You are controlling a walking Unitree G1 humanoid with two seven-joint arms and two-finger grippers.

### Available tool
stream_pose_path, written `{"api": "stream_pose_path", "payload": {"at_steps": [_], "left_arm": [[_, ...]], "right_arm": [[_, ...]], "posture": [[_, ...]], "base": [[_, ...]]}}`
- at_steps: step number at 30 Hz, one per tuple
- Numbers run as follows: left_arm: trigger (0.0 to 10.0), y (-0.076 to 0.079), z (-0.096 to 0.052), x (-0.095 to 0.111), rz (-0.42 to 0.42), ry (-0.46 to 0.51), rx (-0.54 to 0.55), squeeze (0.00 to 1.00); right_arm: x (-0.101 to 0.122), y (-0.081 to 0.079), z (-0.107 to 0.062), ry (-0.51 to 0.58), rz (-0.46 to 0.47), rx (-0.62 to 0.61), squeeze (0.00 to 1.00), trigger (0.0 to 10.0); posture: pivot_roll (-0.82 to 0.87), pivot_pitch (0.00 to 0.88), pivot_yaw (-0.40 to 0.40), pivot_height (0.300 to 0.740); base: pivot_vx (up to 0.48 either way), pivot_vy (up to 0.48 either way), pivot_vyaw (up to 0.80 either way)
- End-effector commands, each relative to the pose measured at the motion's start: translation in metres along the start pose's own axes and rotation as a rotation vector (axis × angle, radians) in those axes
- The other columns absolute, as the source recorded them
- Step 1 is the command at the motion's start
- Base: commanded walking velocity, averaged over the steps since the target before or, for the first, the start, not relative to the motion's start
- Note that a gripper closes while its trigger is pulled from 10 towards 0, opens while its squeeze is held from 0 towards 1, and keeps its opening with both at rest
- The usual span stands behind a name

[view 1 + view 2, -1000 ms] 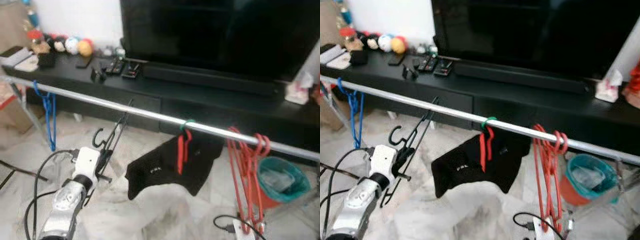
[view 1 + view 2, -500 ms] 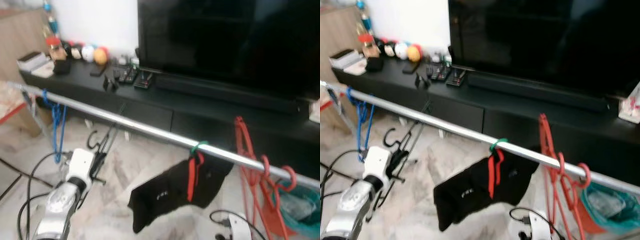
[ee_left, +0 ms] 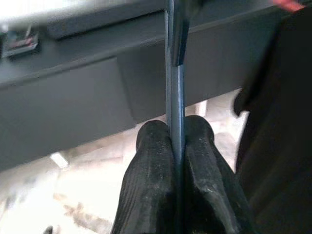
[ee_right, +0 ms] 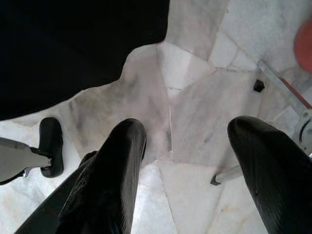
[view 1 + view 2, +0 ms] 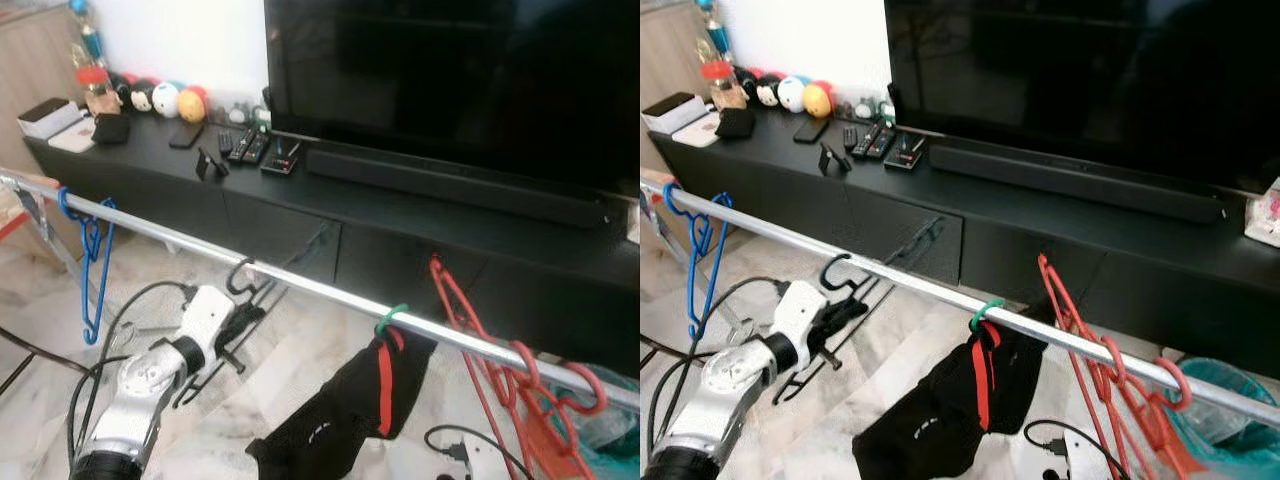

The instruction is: Hang hanger

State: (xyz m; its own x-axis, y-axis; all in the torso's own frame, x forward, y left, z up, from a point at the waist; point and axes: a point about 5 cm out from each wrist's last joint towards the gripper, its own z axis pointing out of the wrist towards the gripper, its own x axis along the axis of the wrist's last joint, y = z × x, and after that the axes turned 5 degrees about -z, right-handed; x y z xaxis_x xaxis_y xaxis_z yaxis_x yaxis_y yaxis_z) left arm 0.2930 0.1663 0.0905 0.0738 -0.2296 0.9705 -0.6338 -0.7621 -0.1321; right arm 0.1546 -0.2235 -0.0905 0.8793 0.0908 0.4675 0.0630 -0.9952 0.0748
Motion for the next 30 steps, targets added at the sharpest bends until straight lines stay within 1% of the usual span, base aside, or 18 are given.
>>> {"api": "stream_pose_path", "payload": {"at_steps": [1, 2, 3, 4, 7, 10, 12, 14, 15, 16, 17, 22, 24, 30], "left_arm": [[10.0, -0.001, 0.006, 0.003, 0.003, -0.01, -0.019, 0.0], [10.0, -0.004, 0.012, 0.008, -0.003, 0.0, -0.008, 0.0], [10.0, -0.005, 0.016, 0.011, -0.014, 0.006, -0.002, 0.0], [10.0, -0.005, 0.016, 0.011, -0.016, 0.007, -0.002, 0.0], [10.0, -0.01, 0.022, 0.014, -0.004, 0.003, 0.045, 0.0], [10.0, -0.016, 0.026, 0.012, -0.001, -0.024, 0.1, 0.0], [10.0, -0.019, 0.027, 0.006, 0.007, -0.074, 0.135, 0.0], [10.0, -0.02, 0.027, 0.004, 0.002, -0.089, 0.145, 0.0], [10.0, -0.022, 0.025, -0.001, -0.005, -0.121, 0.164, 0.0], [10.0, -0.022, 0.025, -0.001, -0.005, -0.121, 0.164, 0.0], [10.0, -0.025, 0.023, -0.006, -0.015, -0.141, 0.192, 0.0], [10.0, -0.029, 0.02, -0.013, -0.039, -0.169, 0.241, 0.0], [10.0, -0.029, 0.02, -0.016, -0.061, -0.181, 0.257, 0.0], [10.0, -0.027, 0.023, -0.02, -0.081, -0.202, 0.261, 0.0]], "right_arm": [[-0.001, 0.001, 0.0, -0.007, 0.005, -0.002, 0.0, 10.0], [-0.001, 0.0, 0.0, -0.006, 0.008, 0.0, 0.0, 10.0], [0.0, -0.001, 0.0, -0.006, 0.01, 0.001, 0.0, 10.0], [0.0, -0.001, 0.0, -0.005, 0.01, 0.001, 0.0, 10.0], [0.0, -0.002, 0.0, -0.005, 0.015, 0.002, 0.0, 10.0], [0.0, -0.002, 0.0, -0.004, 0.02, 0.003, 0.0, 10.0], [0.0, -0.002, 0.0, -0.005, 0.019, 0.005, 0.0, 10.0], [0.0, -0.002, 0.0, -0.005, 0.019, 0.005, 0.0, 10.0], [0.0, -0.001, 0.0, -0.006, 0.018, 0.006, 0.0, 10.0], [0.0, -0.001, 0.0, -0.006, 0.018, 0.006, 0.0, 10.0], [0.0, -0.001, 0.0, -0.007, 0.017, 0.007, 0.0, 10.0], [0.0, -0.001, 0.0, -0.008, 0.011, 0.01, 0.0, 10.0], [0.0, -0.001, 0.0, -0.009, 0.009, 0.011, 0.0, 10.0], [0.0, -0.001, 0.0, -0.008, 0.013, 0.01, 0.0, 10.0]], "posture": [[0.06, 0.0, -0.011, 0.74], [0.06, 0.0, -0.008, 0.74], [0.05, 0.0, -0.007, 0.74], [0.05, 0.0, -0.007, 0.74], [0.05, 0.0, -0.005, 0.74], [0.05, 0.0, -0.006, 0.74], [0.05, 0.0, -0.007, 0.74], [0.05, 0.0, -0.008, 0.74], [0.05, 0.0, -0.01, 0.74], [0.05, 0.0, -0.01, 0.74], [0.05, 0.0, -0.013, 0.74], [0.06, 0.0, -0.017, 0.74], [0.06, 0.0, -0.017, 0.74], [0.05, 0.0, -0.012, 0.74]], "base": [[0.0, 0.0, 0.0], [0.0, 0.0, 0.0], [0.0, 0.0, 0.0], [0.0, 0.0, 0.0], [0.0, 0.0, 0.0], [0.0, 0.0, 0.0], [0.0, 0.0, 0.0], [0.0, 0.0, 0.0], [0.0, 0.0, 0.0], [0.0, 0.0, 0.0], [0.0, 0.0, 0.0], [0.0, 0.0, 0.0], [0.0, 0.0, 0.0], [0.0, 0.0, 0.0]]}}
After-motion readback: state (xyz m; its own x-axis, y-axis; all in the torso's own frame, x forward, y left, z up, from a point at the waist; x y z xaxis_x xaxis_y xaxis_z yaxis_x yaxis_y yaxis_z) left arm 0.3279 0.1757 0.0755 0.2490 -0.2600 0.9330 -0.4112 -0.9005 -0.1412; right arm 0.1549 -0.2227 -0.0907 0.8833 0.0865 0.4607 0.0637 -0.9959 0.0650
